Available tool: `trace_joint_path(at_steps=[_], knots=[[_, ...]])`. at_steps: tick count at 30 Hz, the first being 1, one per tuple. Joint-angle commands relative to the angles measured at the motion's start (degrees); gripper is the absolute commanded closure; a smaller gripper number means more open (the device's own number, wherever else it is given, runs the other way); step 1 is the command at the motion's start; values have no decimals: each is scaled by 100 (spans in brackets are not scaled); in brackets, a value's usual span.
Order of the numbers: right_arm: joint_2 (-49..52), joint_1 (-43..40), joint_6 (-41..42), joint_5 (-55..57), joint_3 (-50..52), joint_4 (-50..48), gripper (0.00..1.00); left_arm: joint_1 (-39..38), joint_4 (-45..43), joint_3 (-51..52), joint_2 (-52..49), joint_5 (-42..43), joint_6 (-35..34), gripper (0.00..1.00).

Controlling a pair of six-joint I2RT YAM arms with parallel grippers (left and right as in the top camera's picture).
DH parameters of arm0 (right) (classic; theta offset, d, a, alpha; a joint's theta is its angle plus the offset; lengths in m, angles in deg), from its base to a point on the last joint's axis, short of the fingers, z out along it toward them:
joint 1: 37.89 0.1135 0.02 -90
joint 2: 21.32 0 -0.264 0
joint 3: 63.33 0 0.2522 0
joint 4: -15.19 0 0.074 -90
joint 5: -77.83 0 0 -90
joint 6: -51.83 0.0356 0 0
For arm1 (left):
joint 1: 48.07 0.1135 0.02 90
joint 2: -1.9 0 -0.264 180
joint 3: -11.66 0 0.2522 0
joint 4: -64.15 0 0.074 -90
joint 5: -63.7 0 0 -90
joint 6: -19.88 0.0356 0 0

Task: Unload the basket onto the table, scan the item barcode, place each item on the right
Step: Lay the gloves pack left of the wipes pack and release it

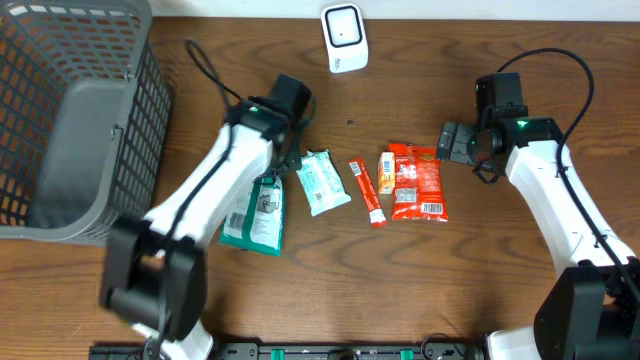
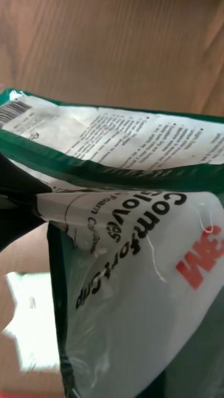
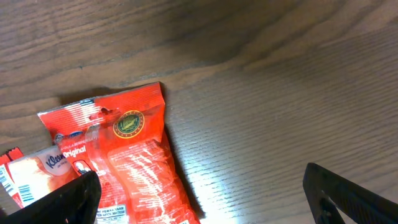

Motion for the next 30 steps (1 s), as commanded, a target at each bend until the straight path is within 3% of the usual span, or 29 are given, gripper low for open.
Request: trace_joint_path(at_steps=[1, 10, 14, 22, 30], knots=[[-13, -2, 15, 55, -55, 2, 1, -15, -90, 11, -533, -33, -249, 93], [-13, -2, 15, 55, -55, 2, 1, -234, -627, 11, -1416, -35, -308, 93], [-13, -2, 15, 55, -55, 4, 1, -245, -931, 11, -1646, -22, -697, 93], [-13, -4, 15, 55, -55, 2, 1, -245, -1342, 9, -1615, 1137, -815, 93], [-13, -2, 17, 55, -55, 4, 1, -157, -1381, -39, -1499, 1104, -586, 93]])
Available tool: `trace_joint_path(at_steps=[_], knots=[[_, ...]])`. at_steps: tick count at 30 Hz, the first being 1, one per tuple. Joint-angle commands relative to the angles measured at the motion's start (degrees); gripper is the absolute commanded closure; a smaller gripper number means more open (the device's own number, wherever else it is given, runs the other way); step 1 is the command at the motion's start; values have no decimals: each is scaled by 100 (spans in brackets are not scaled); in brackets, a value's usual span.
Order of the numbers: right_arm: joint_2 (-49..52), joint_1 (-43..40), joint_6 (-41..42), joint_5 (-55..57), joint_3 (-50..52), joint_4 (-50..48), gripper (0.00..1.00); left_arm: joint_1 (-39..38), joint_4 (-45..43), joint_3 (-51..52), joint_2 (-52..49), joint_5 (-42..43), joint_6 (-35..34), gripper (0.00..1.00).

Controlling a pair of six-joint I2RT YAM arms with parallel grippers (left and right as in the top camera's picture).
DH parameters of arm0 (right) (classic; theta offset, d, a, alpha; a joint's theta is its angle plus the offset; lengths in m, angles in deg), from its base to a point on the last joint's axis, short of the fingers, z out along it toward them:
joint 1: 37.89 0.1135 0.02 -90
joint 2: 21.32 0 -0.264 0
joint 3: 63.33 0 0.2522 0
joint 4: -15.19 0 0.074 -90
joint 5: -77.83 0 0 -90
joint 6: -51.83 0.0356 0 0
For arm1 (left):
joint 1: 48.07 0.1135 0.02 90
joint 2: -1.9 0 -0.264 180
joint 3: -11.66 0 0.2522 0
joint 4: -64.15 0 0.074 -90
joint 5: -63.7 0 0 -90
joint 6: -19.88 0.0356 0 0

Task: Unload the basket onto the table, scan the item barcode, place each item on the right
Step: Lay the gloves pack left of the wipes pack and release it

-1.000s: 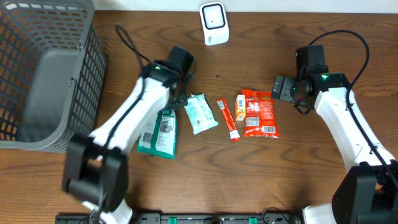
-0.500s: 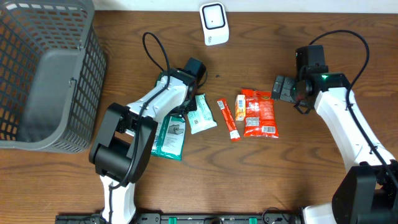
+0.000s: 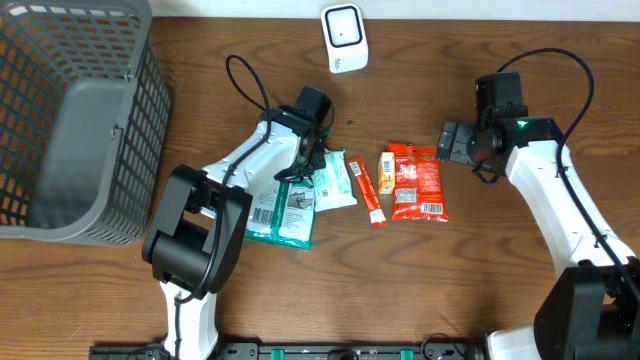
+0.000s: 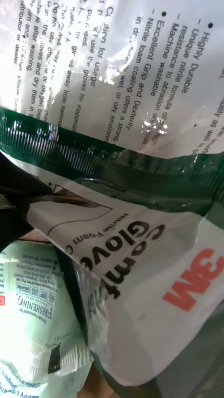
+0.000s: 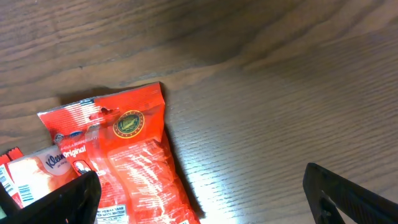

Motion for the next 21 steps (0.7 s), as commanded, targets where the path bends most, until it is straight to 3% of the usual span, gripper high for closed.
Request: trace_joint_path(at_steps=[1, 6, 11, 15, 21], knots=[[-13, -2, 15, 57, -55, 2, 1, 70, 68, -20, 26, 282, 160, 93], [-13, -2, 15, 57, -55, 2, 1, 166, 81, -24, 487, 31, 308, 90], [-13, -2, 15, 57, -55, 2, 1, 313, 111, -24, 1117, 24, 647, 48], [-13, -2, 15, 57, -55, 2, 1, 549, 201, -24, 1539, 26, 691, 30], [-13, -4, 17, 57, -55, 2, 1, 1014, 671, -24, 1947, 24, 859, 28]])
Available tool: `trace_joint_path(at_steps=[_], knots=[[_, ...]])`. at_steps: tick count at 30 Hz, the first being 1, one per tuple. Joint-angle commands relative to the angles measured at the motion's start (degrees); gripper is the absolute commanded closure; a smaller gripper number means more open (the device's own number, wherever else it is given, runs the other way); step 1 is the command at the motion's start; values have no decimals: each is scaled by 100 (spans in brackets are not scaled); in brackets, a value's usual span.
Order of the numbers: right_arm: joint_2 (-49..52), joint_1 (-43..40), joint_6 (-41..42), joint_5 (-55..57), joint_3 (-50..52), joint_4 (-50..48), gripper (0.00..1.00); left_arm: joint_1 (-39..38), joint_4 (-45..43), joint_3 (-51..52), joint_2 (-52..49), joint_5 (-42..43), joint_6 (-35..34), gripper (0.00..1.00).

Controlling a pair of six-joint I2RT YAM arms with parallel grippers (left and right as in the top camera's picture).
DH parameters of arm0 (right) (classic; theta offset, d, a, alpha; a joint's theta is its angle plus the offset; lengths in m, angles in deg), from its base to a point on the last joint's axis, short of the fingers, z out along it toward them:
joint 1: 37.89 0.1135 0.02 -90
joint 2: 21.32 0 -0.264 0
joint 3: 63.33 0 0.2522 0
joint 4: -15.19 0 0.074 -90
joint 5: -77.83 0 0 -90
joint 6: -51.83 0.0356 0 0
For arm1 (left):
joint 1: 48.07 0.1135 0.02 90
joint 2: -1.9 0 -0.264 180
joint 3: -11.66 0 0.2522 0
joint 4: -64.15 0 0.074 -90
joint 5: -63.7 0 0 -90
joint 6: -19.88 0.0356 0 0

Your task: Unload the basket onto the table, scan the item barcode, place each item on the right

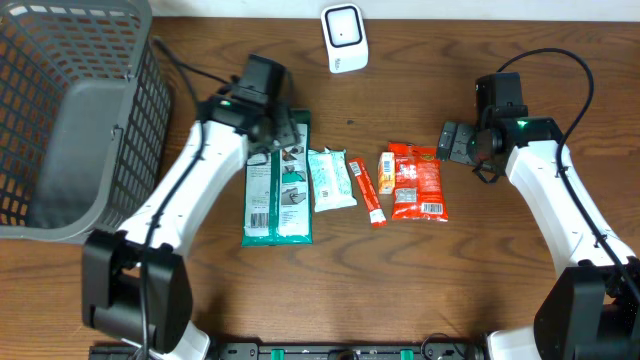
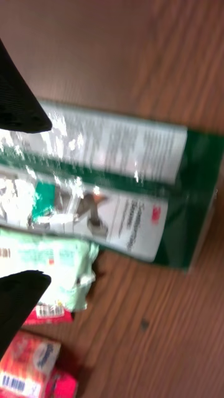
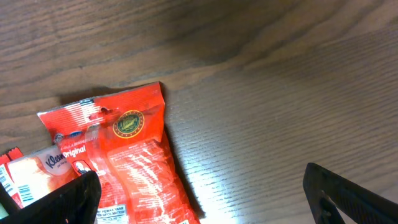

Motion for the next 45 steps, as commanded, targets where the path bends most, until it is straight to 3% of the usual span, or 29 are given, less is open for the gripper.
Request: trace_joint_path(at_steps=[1, 9, 21, 38, 40, 45], knots=[[-13, -2, 17, 57, -55, 0, 1, 243, 232, -22, 177, -74, 267, 28], [-13, -2, 17, 57, -55, 0, 1, 363, 409, -20, 184, -72, 278, 21], [-13, -2, 15, 57, -55, 0, 1, 411, 514, -20, 221, -72, 271, 21], [-13, -2, 59, 55, -55, -142, 1, 1394, 1414, -20, 697, -72, 275, 20], [-13, -2, 61, 50, -55, -219, 1, 1392, 1471, -20, 697, -72, 273, 14], [-13, -2, 57, -896, -55, -125, 1, 1392, 1471, -20, 697, -72, 273, 14]])
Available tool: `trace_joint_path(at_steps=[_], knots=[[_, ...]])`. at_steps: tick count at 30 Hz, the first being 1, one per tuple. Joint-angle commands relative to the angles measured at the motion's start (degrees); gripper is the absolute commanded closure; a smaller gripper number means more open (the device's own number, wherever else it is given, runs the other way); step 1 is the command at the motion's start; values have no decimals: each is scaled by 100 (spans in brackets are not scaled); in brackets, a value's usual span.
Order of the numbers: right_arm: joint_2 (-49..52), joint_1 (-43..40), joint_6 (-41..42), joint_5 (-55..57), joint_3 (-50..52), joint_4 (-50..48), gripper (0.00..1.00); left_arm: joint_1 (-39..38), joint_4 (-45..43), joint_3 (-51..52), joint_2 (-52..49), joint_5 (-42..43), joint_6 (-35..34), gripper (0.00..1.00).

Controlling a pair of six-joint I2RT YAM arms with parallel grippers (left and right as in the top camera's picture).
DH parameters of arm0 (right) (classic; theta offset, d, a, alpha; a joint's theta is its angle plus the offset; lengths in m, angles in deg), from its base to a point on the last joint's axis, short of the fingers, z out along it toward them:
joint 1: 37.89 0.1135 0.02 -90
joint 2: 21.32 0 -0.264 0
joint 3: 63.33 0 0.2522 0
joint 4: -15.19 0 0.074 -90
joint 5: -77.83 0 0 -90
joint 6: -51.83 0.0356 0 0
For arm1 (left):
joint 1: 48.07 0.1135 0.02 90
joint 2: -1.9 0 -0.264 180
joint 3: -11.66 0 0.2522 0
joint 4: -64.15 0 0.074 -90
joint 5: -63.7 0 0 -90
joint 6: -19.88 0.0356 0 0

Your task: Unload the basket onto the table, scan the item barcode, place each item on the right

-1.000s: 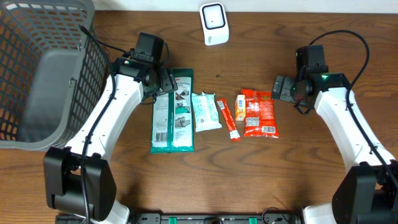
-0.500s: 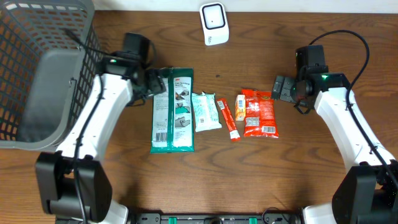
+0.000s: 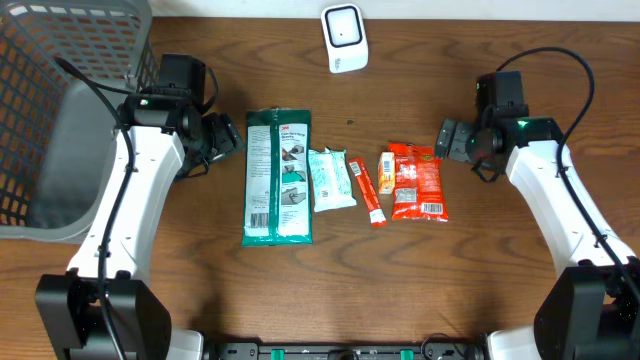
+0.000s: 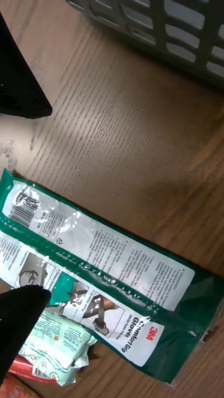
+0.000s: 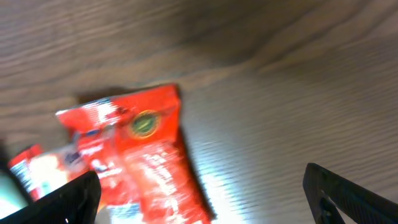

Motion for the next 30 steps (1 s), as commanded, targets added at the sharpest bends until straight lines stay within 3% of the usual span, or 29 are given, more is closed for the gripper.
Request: trace_joint_path(at_steps=[1, 2, 4, 6, 8, 19, 30], knots=[[-13, -2, 7, -726, -55, -46, 1, 9, 35, -20, 39, -72, 68, 13], [-15, -2, -96, -844, -55, -31, 8, 9, 35, -20, 39, -70, 68, 14], [-15, -2, -341, -1147, -55, 90, 36, 9, 35, -20, 39, -72, 68, 14], [-15, 17, -634, -1377, -55, 192, 82, 9, 35, -20, 39, -72, 68, 14], [-26, 72, -885, -1486, -55, 251, 96, 9, 35, -20, 39, -72, 68, 13], [-59, 654, -885, -2146, -57, 649, 98, 9, 35, -20, 39, -72, 68, 13], [-35, 1182, 35, -1283, -55, 105, 99, 9, 35, -20, 39, -72, 68, 13]])
